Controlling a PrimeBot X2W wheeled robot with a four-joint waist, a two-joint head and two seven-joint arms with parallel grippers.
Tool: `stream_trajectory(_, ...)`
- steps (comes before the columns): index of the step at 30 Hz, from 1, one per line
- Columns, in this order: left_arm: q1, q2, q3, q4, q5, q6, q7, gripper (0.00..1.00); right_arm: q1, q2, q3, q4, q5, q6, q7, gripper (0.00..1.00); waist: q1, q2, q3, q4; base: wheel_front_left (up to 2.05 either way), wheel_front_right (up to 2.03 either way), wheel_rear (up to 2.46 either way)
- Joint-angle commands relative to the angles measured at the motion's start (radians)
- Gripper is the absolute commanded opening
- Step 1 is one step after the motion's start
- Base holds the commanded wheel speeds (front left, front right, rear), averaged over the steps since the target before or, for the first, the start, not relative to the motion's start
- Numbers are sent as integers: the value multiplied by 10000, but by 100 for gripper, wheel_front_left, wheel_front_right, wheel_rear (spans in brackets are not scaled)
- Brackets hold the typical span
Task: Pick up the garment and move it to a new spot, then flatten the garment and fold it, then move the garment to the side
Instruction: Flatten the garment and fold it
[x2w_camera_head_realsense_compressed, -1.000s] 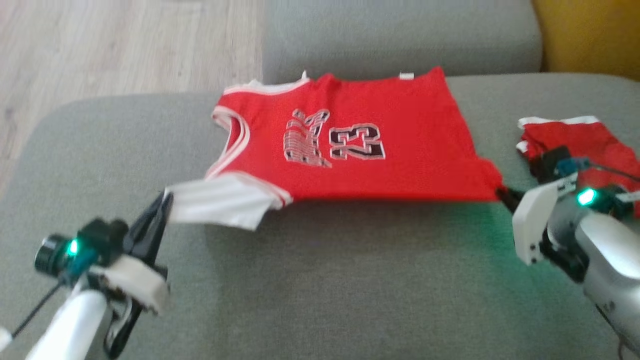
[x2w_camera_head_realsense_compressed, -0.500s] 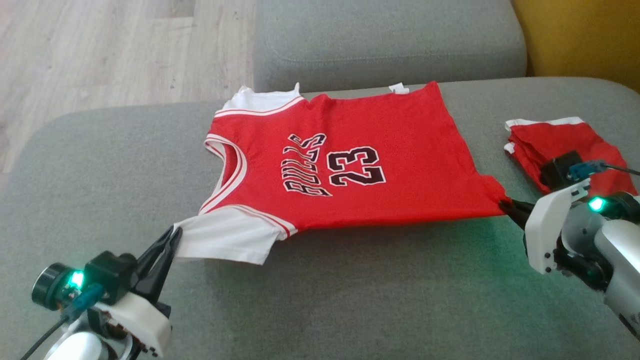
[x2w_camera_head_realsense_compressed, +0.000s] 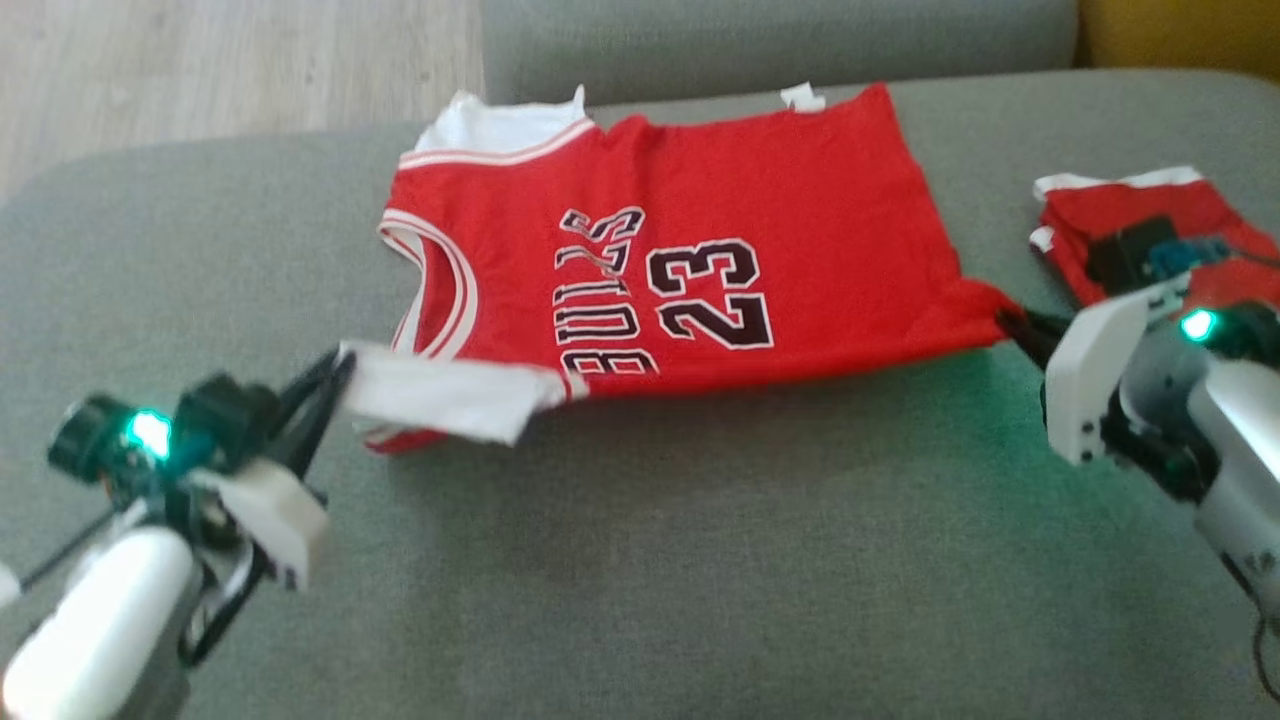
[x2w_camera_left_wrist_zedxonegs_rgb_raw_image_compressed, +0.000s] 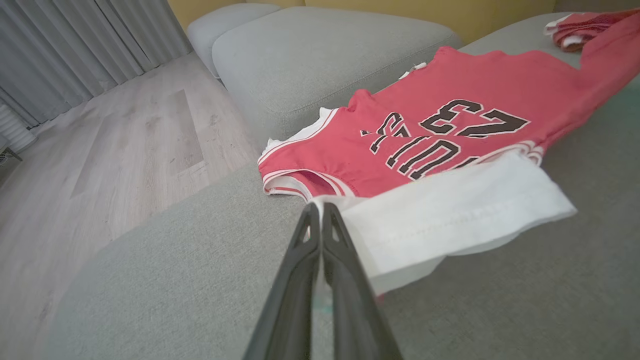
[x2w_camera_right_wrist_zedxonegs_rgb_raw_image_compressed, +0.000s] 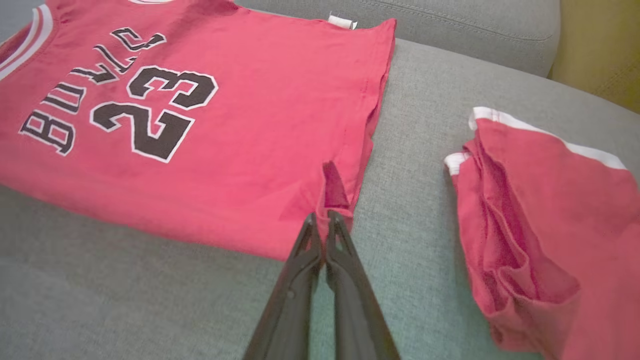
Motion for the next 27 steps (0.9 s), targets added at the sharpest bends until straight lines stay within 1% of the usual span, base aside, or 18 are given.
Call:
stream_trajectory(1, -877, 265, 420, -36, 59, -49, 3, 0, -384, -31, -136, -105, -100, -9, 1, 0, -1, -1, 273, 23, 0, 0, 0)
stream_trajectory(2, -1706, 148, 231, 636, 156, -219, 29, 0, -780, 226, -232, 198, -246, -9, 22, 0, -1, -1, 578, 52, 0, 0, 0)
stream_trajectory(7, -3014, -55, -355, 1792, 381, -421, 130, 0, -1471, 622, -321, 759, -445, -9, 19, 0, -1, -1, 1010, 63, 0, 0, 0)
stream_trajectory(11, -3923, -159, -991, 2684, 550, -494, 109, 0, -1961, 884, -290, 1270, -628, -9, -66, 0, -1, -1, 1338, 52, 0, 0, 0)
stream_trajectory(16, -4906, -434, -1854, 3716, 552, -516, -112, 0, -2452, 1157, -215, 1883, -724, -9, -179, 0, -1, -1, 1708, 41, 0, 0, 0)
stream_trajectory(17, -5086, -512, -1984, 3932, 508, -517, -159, 17, -2529, 1204, -235, 2051, -711, -9, -162, 0, -1, -1, 1760, 45, 0, 0, 0)
stream_trajectory(18, -5287, -590, -2029, 4168, 507, -518, -260, 100, -2639, 1224, -219, 2154, -809, -9, -289, 44, -1, -1, 1811, 50, 0, 0, 0)
stream_trajectory(19, -5491, -682, -2018, 4404, 537, -511, -448, 100, -2754, 1259, -322, 2331, -873, -9, -483, 100, -1, -1, 1854, 50, 0, 0, 0)
stream_trajectory(20, -5684, -788, -1952, 4656, 568, -389, -674, 100, -2864, 1330, -419, 2472, -938, -9, -735, 100, -1, -1, 1885, 52, 0, 0, 0)
stream_trajectory(22, -6050, -1068, -1631, 5096, 545, 139, -1393, 100, -3042, 1574, -833, 2722, -834, -9, -1410, 100, -1, -1, 1906, 49, 0, 0, 0)
stream_trajectory(23, -6207, -1220, -1434, 5269, 506, 439, -1869, 100, -3122, 1701, -1086, 2833, -756, -9, -1821, 100, -1, -1, 1898, 46, 0, 0, 0)
stream_trajectory(24, -6434, -1520, -1032, 5532, 368, 973, -2855, 100, -3261, 1850, -1373, 3004, -860, -9, -2686, 100, -1, -1, 1849, 39, 0, 0, 0)
stream_trajectory(25, -6495, -1670, -821, 5622, 250, 1180, -3214, 100, -3302, 1905, -1515, 3089, -931, -9, -3150, 100, -1, -1, 1801, 41, 0, 0, 0)
stream_trajectory(27, -6533, -1936, -403, 5601, -1, 1448, -3603, 100, -3319, 2063, -1850, 3231, -971, -9, -4027, 100, -1, -1, 1685, 52, 0, 0, 0)
